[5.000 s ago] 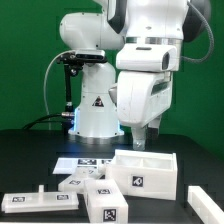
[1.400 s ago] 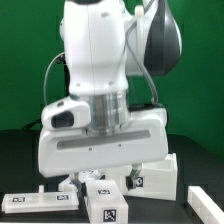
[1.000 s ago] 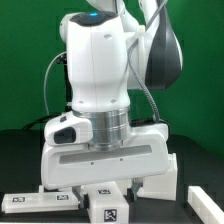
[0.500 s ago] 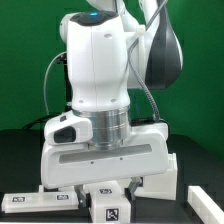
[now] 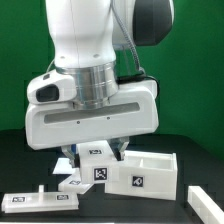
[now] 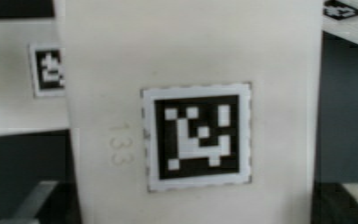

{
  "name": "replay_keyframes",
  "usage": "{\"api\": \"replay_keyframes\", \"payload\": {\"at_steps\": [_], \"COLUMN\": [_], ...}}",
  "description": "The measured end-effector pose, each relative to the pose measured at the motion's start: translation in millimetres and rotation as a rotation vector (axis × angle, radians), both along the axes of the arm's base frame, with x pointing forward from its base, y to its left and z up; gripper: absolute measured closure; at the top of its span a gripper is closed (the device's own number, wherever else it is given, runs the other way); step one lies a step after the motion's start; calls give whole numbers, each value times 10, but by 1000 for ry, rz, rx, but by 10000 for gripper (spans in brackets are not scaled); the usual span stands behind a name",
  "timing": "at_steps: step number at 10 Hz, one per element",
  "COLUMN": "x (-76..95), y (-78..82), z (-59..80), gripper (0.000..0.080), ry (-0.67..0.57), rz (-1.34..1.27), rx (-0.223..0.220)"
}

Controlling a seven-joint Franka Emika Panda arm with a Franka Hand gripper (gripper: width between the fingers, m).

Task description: Assemble cabinet

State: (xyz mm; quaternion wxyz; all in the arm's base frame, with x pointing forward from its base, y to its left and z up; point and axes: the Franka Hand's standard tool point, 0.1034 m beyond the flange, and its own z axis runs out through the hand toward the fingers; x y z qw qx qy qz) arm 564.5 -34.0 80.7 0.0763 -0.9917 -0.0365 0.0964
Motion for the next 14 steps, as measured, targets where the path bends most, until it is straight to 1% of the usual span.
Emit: {"api": "replay_keyframes", "payload": {"at_steps": [2, 3, 4, 5, 6, 7, 8, 9, 10, 11, 12, 13, 14], "x": [-13, -90, -219, -372, -542, -586, -547, -545, -561, -614, -776, -980, -1207], "y": [-23, -145, -304, -512, -691, -712, -667, -662, -692, -776, -902, -975, -950], "z": [-18, -73, -27, 62, 35, -25, -12, -14, -30, -58, -85, -202, -347], "gripper": [239, 239, 239, 239, 239, 239, 239, 239, 239, 239, 239, 239, 239], "ry": [-6, -23, -12, -21, -20, -11, -16, -17, -17, -15, -19, -33, -24], "rz": [15, 45, 82, 135, 128, 112, 123, 125, 122, 109, 93, 53, 18], "rx": [5, 13, 24, 34, 34, 36, 37, 37, 36, 29, 16, -12, -30]}}
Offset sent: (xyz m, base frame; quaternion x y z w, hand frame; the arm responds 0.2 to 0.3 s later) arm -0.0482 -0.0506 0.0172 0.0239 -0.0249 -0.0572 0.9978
